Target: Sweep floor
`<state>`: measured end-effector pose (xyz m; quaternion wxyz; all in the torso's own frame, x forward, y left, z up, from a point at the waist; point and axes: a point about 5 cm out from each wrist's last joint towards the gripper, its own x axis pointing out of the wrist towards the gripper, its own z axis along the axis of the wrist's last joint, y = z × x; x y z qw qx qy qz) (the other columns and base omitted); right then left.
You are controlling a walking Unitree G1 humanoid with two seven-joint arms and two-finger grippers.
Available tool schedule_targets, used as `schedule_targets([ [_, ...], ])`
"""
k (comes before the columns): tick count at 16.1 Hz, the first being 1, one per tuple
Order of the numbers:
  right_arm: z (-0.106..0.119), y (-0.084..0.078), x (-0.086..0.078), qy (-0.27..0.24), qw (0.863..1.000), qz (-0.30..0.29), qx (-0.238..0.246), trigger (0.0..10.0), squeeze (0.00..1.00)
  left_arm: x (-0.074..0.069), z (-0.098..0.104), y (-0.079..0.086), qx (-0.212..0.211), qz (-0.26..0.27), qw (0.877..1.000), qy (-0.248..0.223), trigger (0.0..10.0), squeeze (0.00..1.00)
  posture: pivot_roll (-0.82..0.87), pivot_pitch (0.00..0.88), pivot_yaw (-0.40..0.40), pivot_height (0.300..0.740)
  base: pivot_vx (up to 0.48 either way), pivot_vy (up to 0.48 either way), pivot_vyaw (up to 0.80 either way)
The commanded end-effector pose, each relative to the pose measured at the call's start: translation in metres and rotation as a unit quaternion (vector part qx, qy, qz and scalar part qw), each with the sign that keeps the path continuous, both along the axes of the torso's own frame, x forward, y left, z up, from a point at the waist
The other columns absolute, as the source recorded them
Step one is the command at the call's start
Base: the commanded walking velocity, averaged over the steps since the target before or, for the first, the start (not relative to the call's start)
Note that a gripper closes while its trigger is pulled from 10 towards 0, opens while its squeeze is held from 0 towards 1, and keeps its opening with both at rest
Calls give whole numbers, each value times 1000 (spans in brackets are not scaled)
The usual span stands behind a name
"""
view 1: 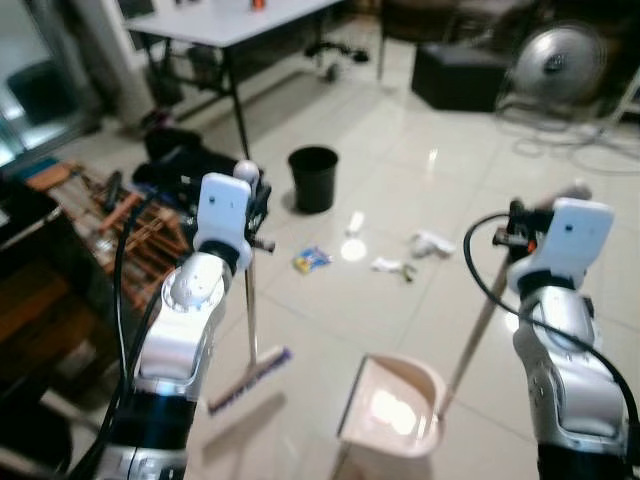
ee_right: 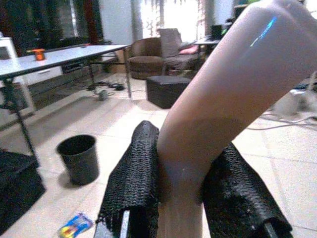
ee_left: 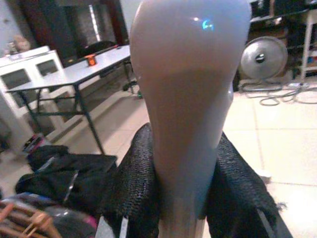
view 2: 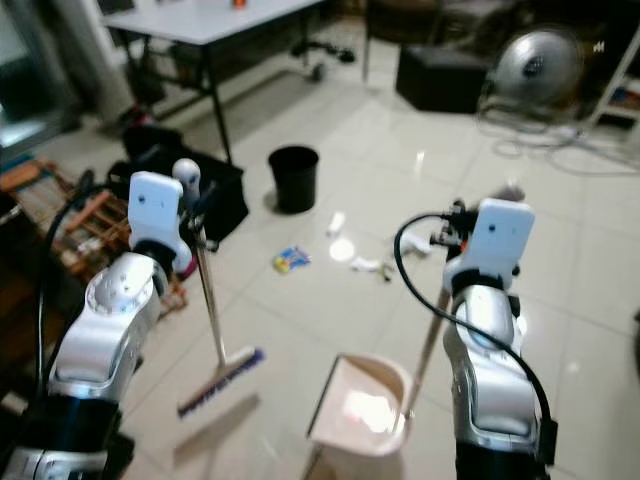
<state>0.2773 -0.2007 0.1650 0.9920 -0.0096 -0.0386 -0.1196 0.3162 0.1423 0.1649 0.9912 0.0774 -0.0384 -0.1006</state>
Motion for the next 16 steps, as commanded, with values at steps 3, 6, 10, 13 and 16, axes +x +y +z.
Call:
schedule_targets([
  [3,8,5,5,-11,1000,10,-26,10000,0,1,12,1,3,2,1000,-30,10000,0,-66,0,52,740,329,0,0],
  [6,8,6,6,-13,999,17,-29,10000,0,1,13,2,3,2,999,-32,10000,0,-66,0,49,740,358,0,0],
  [10,11,9,7,-22,999,25,-29,10000,0,3,14,3,8,5,999,-35,10000,0,-66,0,44,740,366,0,0],
  [13,13,9,9,-28,999,24,-29,10000,0,7,17,4,6,8,999,-39,10000,0,-72,0,49,740,372,0,0],
  [16,13,8,7,-28,999,26,-33,10000,0,9,17,6,7,13,999,-42,10000,0,-75,0,48,740,372,0,0],
])
